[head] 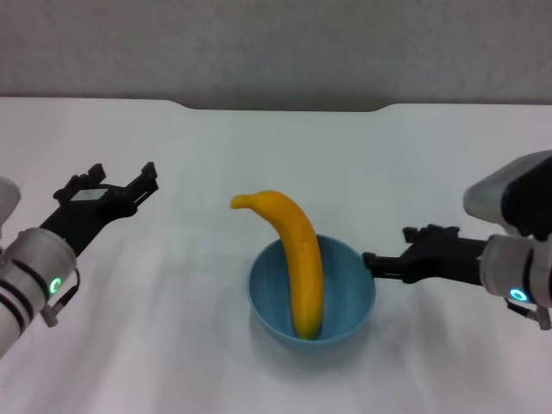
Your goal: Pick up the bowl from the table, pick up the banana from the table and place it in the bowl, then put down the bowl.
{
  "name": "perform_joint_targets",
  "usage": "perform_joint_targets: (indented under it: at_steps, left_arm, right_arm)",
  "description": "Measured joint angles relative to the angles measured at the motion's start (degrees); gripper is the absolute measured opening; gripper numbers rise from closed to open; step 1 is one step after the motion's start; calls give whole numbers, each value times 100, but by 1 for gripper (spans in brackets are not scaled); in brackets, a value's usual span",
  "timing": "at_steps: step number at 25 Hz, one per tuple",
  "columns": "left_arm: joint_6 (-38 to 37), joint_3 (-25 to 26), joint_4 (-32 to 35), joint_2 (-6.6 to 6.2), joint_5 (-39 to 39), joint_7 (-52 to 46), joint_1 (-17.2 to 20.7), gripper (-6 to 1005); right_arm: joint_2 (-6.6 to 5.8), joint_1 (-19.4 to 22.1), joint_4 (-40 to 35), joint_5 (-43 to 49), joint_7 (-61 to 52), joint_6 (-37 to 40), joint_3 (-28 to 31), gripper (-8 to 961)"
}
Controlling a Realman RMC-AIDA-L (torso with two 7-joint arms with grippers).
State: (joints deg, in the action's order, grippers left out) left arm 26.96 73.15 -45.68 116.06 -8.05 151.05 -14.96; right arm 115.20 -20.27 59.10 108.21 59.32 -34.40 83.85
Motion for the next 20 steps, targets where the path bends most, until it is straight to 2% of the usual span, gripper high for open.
perform_joint_targets:
  at_steps: [2, 6, 10, 13, 15, 17, 20]
  left_arm:
    - [248, 28, 237, -7, 0, -122, -53, 877]
    - [465, 93, 804, -66, 0, -464, -325, 876]
    - [598, 317, 1134, -62, 5, -422, -395, 876]
    - [621, 456, 1220, -33, 11, -277, -395, 876]
    - [624, 498, 1263, -23, 12, -224, -394, 876]
    - [626, 517, 1285, -13, 14, -196, -387, 873]
    - [627, 517, 1290, 1, 15, -106, -382, 868]
  right_arm:
    - [6, 161, 132, -85, 214, 186, 0, 888]
    - [27, 554, 390, -681, 844, 748, -5, 885]
    - [34, 839, 348, -2029, 2036, 1401, -12, 883]
    - [43, 939, 85, -3454, 3513, 1466, 3, 881]
    - [43, 966, -222, -4652, 4685, 1246, 44, 866]
    - [45, 978, -737, -5919, 5847, 665, 177, 837]
    - [22, 890, -1943, -7566, 7373, -900, 454, 771]
